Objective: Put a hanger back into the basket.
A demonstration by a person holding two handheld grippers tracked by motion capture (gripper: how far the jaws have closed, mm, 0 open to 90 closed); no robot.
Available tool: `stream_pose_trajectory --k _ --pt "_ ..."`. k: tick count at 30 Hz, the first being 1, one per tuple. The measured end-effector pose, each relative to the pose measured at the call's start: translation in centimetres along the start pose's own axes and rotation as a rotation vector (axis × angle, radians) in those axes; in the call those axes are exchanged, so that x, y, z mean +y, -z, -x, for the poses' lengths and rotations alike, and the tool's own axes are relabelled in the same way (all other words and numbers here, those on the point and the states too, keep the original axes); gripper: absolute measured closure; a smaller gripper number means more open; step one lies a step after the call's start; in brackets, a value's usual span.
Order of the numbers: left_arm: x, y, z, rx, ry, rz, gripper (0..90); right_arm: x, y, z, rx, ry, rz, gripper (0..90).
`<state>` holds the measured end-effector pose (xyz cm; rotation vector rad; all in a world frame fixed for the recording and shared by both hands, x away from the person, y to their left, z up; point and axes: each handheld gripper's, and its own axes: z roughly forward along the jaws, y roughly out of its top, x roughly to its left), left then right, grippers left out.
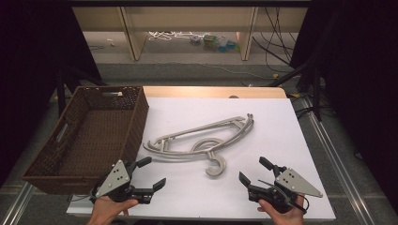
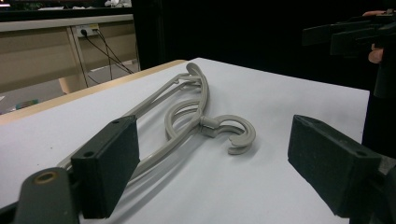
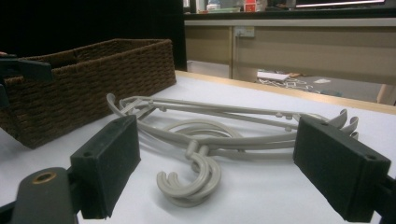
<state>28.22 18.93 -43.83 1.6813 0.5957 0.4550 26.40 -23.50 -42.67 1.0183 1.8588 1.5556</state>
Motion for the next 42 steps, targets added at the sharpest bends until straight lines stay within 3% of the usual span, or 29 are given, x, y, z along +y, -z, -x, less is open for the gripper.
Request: stream_pose_trajectory --k 10,17,22,26,27,28,31,33,36,42 --pt "0.0 -0.3 0.2 -0.006 -0.046 -0.021 17.4 -0.1 -0.2 0.0 0.006 -0.007 0.016 15.5" --pt "0.1 -1.0 0.2 -0.019 -0.034 -0.009 17.6 -0.1 -0.2 0.0 0.007 -0.001 0.010 15.6" --pt "0.7 -1.7 0.1 -0.027 -0.059 -0.012 17.8 -0.1 0.0 0.1 0.009 0.003 0.000 15.7" --pt "1.1 -2.5 0.1 -0.011 -0.094 -0.065 19.7 -0.1 -0.1 0.3 0.003 0.002 -0.001 15.7" --pt "1.3 -2.7 0.0 0.025 -0.151 -0.082 19.7 -0.1 -0.1 0.3 0.003 0.001 -0.003 15.7" --pt "1.5 -2.9 -0.1 0.028 -0.157 -0.091 20.9 -0.1 -0.1 0.3 0.004 -0.003 0.010 15.7" --pt "2.1 -3.7 -0.5 0.019 -0.125 -0.122 20.7 -0.1 -0.2 0.3 0.006 0.002 0.007 15.7" --pt "2.4 -4.4 -0.6 0.000 -0.131 -0.195 20.6 -0.1 -0.2 0.3 0.004 0.002 0.014 15.7" --pt "2.6 -5.3 -0.5 0.002 -0.141 -0.238 21.0 0.0 0.0 0.3 0.001 0.003 -0.013 15.7" --pt "3.6 -7.4 -0.7 -0.004 -0.168 -0.338 22.2 0.0 -0.1 0.4 0.009 0.006 -0.001 15.7"
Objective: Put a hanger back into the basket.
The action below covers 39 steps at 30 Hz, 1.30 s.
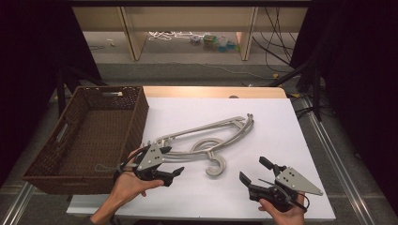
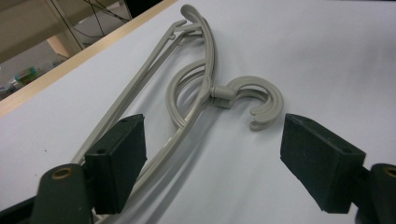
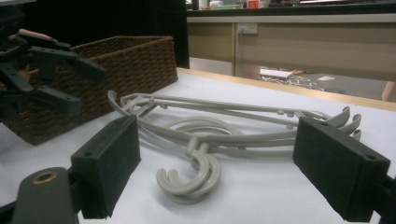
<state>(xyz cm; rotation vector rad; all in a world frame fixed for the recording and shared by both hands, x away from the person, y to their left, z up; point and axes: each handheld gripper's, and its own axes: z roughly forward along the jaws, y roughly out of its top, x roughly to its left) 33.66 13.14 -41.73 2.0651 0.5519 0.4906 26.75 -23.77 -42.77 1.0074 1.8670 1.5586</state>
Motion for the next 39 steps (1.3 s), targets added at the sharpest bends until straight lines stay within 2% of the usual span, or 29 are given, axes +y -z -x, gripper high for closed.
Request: stream_pose_trajectory --k 4,6,7,8,9,10,11,12,13,16,19,23,25,27,30,31,34,37,38,39 --pt "1.1 -1.3 -0.3 0.021 -0.081 -0.094 24.3 0.0 -0.2 0.0 0.009 -0.007 0.001 15.7" --pt "1.5 -2.4 -0.5 -0.001 -0.083 -0.134 24.3 0.0 -0.2 0.0 0.014 -0.013 0.006 15.7" --pt "1.7 -3.5 -0.9 -0.002 -0.123 -0.192 25.5 0.0 -0.2 0.0 0.002 -0.001 0.012 15.8" --pt "1.7 -3.5 -0.9 -0.002 -0.123 -0.192 26.1 0.0 -0.2 0.0 0.002 -0.001 0.012 15.8" --pt "1.8 -4.1 -1.1 -0.002 -0.146 -0.225 26.1 0.1 -0.2 0.0 0.009 -0.004 0.009 15.8" --pt "1.7 -4.7 -1.4 -0.008 -0.136 -0.229 27.2 0.1 -0.1 0.0 0.009 -0.009 -0.005 15.8" --pt "1.6 -5.3 -1.8 -0.028 -0.083 -0.228 27.7 0.0 0.0 0.0 0.009 -0.009 -0.008 15.8" --pt "1.5 -5.6 -2.2 -0.029 -0.072 -0.241 29.6 0.1 0.0 0.0 0.011 -0.009 -0.011 15.8" --pt "1.5 -5.8 -2.4 -0.016 -0.091 -0.257 30.8 0.1 0.0 0.1 0.022 -0.006 0.004 15.8" --pt "1.5 -6.1 -3.0 -0.010 -0.085 -0.268 31.3 0.0 0.0 0.1 0.029 -0.012 0.009 15.8" --pt "1.6 -6.5 -3.1 -0.033 -0.083 -0.287 32.2 0.1 0.0 0.1 0.033 -0.015 0.008 15.9" --pt "1.7 -7.3 -2.9 -0.057 -0.111 -0.331 33.4 0.2 0.2 0.1 0.026 -0.009 -0.018 15.9" --pt "1.8 -7.8 -2.8 -0.075 -0.135 -0.359 35.3 0.1 -0.1 0.1 0.031 -0.008 0.016 15.9" --pt "2.0 -8.3 -2.8 -0.073 -0.139 -0.367 36.1 0.1 0.0 0.1 0.020 -0.007 0.006 16.0" --pt "2.0 -8.9 -3.0 -0.073 -0.155 -0.390 38.8 0.2 0.0 0.2 0.032 -0.017 -0.003 16.0" --pt "2.0 -9.2 -3.0 -0.087 -0.166 -0.419 41.3 0.1 0.0 0.2 0.032 -0.015 -0.006 16.0" --pt "1.6 -10.0 -3.0 -0.098 -0.189 -0.463 43.3 0.1 0.0 0.2 0.028 -0.013 -0.005 16.3" --pt "1.4 -10.4 -3.0 -0.094 -0.202 -0.469 48.6 0.1 -0.2 0.1 0.038 -0.011 -0.012 16.4" --pt "1.4 -10.6 -3.0 -0.099 -0.207 -0.473 50.6 0.0 -0.3 0.1 0.043 -0.015 0.009 16.4" --pt "1.3 -10.6 -2.9 -0.101 -0.202 -0.477 52.5 0.0 -0.3 0.0 0.045 -0.015 0.008 16.4"
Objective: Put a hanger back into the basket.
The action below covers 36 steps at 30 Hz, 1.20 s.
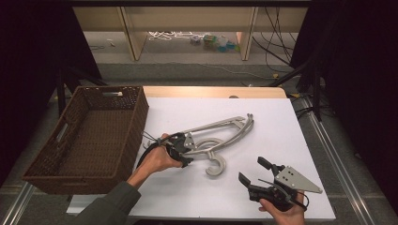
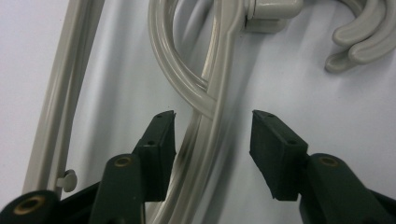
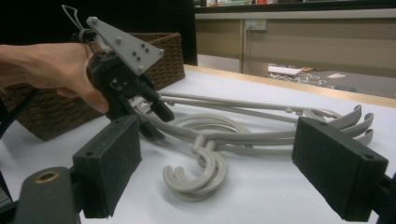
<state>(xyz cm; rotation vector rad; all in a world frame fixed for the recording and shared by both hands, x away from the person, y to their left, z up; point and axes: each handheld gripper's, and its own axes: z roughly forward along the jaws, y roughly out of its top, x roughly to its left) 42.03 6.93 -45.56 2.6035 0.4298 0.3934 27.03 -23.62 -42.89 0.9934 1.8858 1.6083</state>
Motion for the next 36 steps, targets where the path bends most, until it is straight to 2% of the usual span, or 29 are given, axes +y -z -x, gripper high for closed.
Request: stream_pose_trajectory --k 2,5,7,10,17,18,19,21,23,25,31,34,36 --pt "0.0 -0.3 0.0 0.017 -0.030 -0.019 55.9 0.0 0.0 0.0 -0.001 0.006 0.006 16.9" --pt "0.1 -0.5 -0.1 0.023 -0.047 -0.027 60.9 0.0 0.1 0.0 0.002 0.000 -0.022 17.1" --pt "0.1 -0.6 -0.2 0.034 -0.053 -0.026 66.4 0.1 0.1 0.0 0.004 0.000 -0.014 17.5" --pt "0.2 -0.6 -0.5 0.040 -0.100 -0.035 75.4 0.0 0.0 0.0 -0.001 0.007 -0.019 17.9" --pt "0.1 -0.4 -0.4 0.016 -0.148 -0.019 78.5 0.1 0.1 0.0 -0.001 0.012 -0.028 18.0" --pt "0.1 -0.3 -0.4 0.016 -0.149 -0.013 78.6 0.2 0.2 0.0 0.009 0.010 -0.045 18.0" --pt "0.1 -0.2 -0.4 0.007 -0.152 -0.013 78.7 0.1 0.1 0.0 0.012 0.005 -0.025 18.0" --pt "0.1 -0.1 -0.5 -0.010 -0.150 -0.003 79.2 0.1 0.1 0.0 -0.001 0.013 -0.036 17.9" --pt "0.1 0.0 -0.6 -0.021 -0.149 0.001 79.2 0.1 0.1 0.0 0.010 0.009 -0.022 18.0" --pt "0.1 0.1 -0.6 -0.025 -0.159 0.000 79.4 0.1 0.1 0.0 0.005 0.012 -0.042 18.0" --pt "0.0 0.1 -0.7 -0.036 -0.172 -0.007 79.8 0.1 0.1 0.0 0.009 0.010 -0.046 17.9" --pt "0.0 0.5 -1.0 -0.082 -0.146 0.017 80.1 0.0 0.0 0.0 0.016 0.006 -0.029 18.0" --pt "0.0 0.7 -1.1 -0.087 -0.138 0.015 79.8 0.0 0.0 0.0 0.018 0.008 -0.034 18.0"
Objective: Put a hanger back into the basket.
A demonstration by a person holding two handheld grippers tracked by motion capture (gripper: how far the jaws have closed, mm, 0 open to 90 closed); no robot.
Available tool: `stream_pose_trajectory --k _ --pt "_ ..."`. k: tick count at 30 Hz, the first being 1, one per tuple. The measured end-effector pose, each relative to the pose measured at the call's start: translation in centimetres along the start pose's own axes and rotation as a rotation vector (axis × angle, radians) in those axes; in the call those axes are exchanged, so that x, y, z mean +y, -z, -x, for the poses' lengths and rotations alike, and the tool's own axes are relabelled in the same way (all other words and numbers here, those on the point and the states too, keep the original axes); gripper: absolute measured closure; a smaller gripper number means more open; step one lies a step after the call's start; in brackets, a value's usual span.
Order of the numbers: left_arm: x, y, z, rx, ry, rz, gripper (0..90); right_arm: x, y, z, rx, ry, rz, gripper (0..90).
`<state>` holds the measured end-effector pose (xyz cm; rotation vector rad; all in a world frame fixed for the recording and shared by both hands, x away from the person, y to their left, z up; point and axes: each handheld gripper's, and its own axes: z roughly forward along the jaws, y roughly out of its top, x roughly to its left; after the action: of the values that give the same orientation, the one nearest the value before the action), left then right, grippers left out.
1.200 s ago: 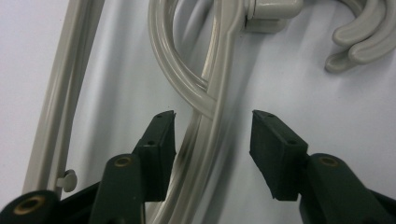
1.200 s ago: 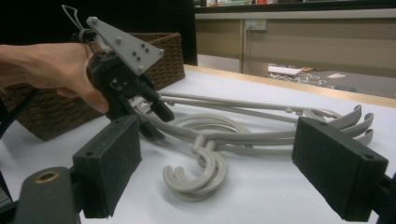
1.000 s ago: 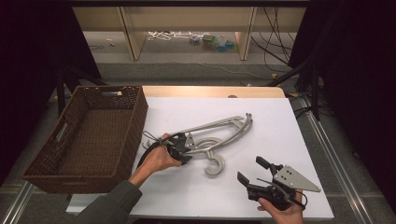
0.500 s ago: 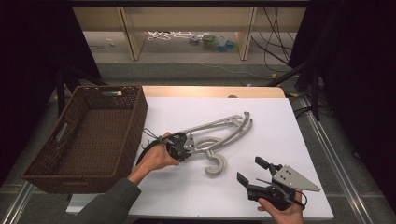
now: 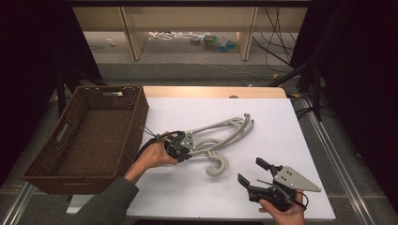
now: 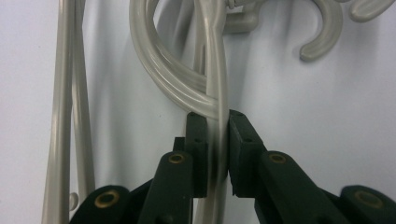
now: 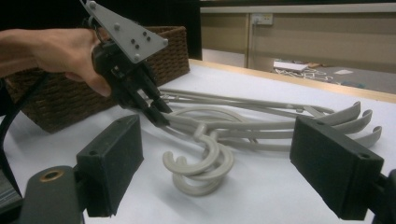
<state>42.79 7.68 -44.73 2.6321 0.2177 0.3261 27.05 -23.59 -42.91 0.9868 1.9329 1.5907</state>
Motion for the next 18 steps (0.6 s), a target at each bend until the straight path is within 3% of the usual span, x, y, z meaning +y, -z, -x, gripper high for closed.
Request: stream_pose_trajectory --k 4,8,12,18 --pt "-0.1 -0.5 0.0 -0.009 -0.015 -0.044 79.7 0.0 0.0 0.0 -0.002 -0.003 0.001 18.0" --pt "0.0 -0.1 0.0 0.002 -0.014 -0.032 79.8 -0.1 -0.1 0.0 -0.002 -0.005 0.005 18.1" --pt "-0.1 0.1 -0.2 -0.031 0.010 -0.023 80.2 0.0 -0.1 0.0 0.000 -0.004 0.000 18.3" --pt "0.1 0.9 -0.3 -0.030 0.029 -0.004 80.3 -0.1 -0.1 0.0 -0.001 -0.004 -0.005 18.3"
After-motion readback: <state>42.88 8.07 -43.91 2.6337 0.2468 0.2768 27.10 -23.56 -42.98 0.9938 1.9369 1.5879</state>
